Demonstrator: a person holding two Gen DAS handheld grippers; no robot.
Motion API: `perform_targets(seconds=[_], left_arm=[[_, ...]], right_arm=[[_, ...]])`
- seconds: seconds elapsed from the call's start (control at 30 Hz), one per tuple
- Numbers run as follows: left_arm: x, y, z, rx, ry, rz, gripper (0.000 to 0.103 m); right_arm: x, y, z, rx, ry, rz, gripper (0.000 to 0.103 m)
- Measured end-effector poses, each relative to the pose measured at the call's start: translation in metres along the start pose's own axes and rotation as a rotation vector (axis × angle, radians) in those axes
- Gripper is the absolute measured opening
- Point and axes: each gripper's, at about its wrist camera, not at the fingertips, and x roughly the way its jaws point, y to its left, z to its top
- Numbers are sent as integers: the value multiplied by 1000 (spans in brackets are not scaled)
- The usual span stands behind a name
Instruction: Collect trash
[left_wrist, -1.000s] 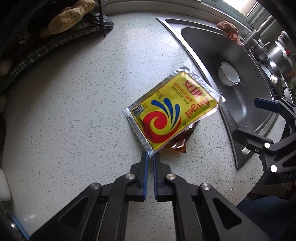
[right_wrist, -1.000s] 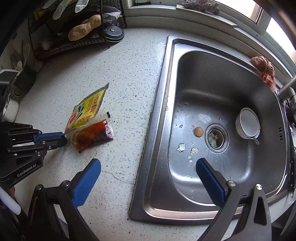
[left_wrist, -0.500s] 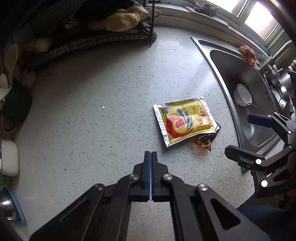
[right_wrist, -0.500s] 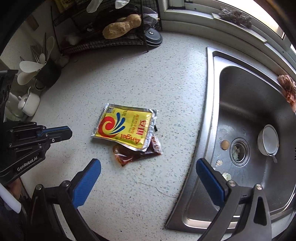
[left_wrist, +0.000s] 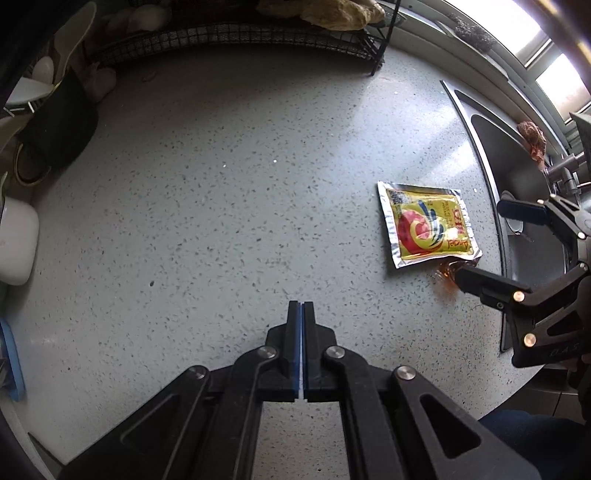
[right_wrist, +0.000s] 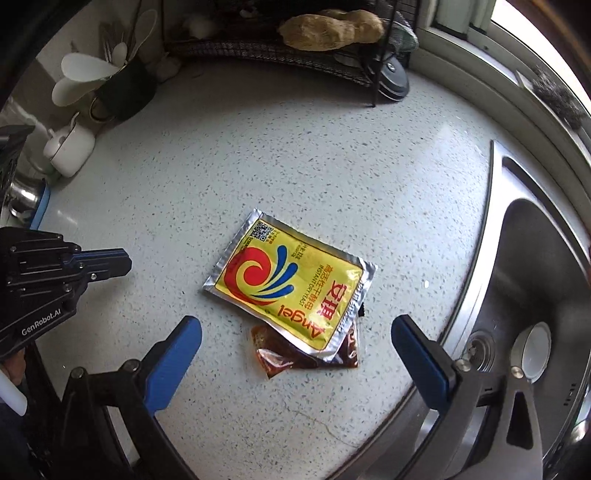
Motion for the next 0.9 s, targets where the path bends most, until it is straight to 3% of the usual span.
perform_targets(seconds=[0.23,0.43,0.5,0.6,0.8,0.87,0.9], left_arm=[[10,12,-20,-100,30,-5,0],[5,18,-29,-123,12,-10,0],[4,19,-31,-125,9,-2,0],[8,12,-26,-128,6,3,0],[6,9,-30,-129,-5,-11,0],[5,7,-30,-131,-3,-15,0],[5,7,-30,-136,1,-18,1]], right_arm=[[25,18,29,-227,80,2,103],[49,38,47,-355,136,10,102],[59,44,60,-394,152,16,94],[69,44,66,-418,171,57,93],[71,51,73,-476,135,91,79],[71,53,78,-482,119,108,64],[72,50,77,-478,120,109,63]])
